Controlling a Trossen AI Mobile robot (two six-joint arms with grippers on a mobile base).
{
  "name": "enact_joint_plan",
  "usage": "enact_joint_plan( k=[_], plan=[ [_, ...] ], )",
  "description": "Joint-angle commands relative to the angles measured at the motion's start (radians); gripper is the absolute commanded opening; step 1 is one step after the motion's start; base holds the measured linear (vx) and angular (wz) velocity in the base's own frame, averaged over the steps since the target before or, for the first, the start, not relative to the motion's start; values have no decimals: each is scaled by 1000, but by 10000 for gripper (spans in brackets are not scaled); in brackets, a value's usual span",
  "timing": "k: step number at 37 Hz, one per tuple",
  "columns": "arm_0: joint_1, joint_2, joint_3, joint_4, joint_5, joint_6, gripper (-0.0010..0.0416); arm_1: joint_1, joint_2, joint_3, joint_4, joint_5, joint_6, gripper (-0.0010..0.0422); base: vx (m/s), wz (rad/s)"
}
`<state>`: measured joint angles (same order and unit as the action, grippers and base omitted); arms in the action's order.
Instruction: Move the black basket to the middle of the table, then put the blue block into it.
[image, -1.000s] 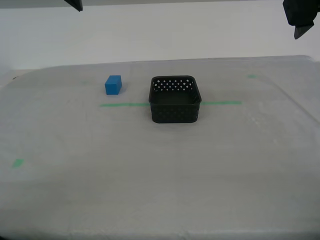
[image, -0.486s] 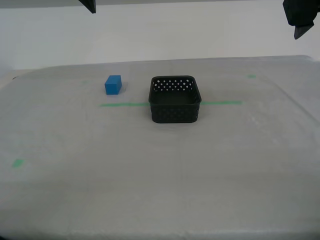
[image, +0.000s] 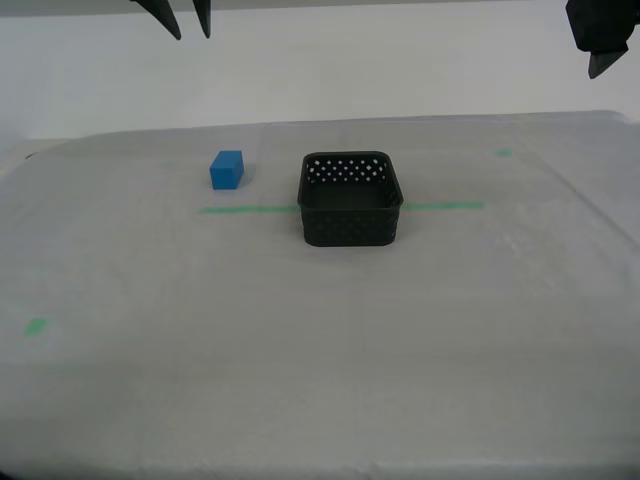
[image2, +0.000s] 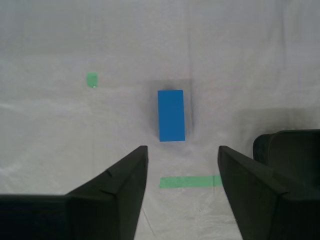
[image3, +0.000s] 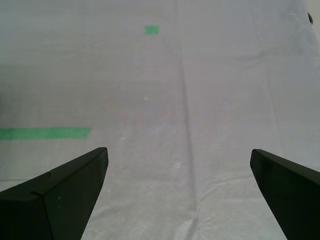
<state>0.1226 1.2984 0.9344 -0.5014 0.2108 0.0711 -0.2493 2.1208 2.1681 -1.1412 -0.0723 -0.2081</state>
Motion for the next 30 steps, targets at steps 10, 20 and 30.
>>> enact_joint_plan(
  k=[10,20,30],
  plan=[
    [0,0,0,0,3,-1,399,-2,0,14,-1,13,10,335,0,0],
    [1,0,0,0,3,-1,399,2,2,6,-2,13,0,385,0,0],
    [1,0,0,0,3,-1,398,1,2,6,5,-43,-5,401,0,0]
  ],
)
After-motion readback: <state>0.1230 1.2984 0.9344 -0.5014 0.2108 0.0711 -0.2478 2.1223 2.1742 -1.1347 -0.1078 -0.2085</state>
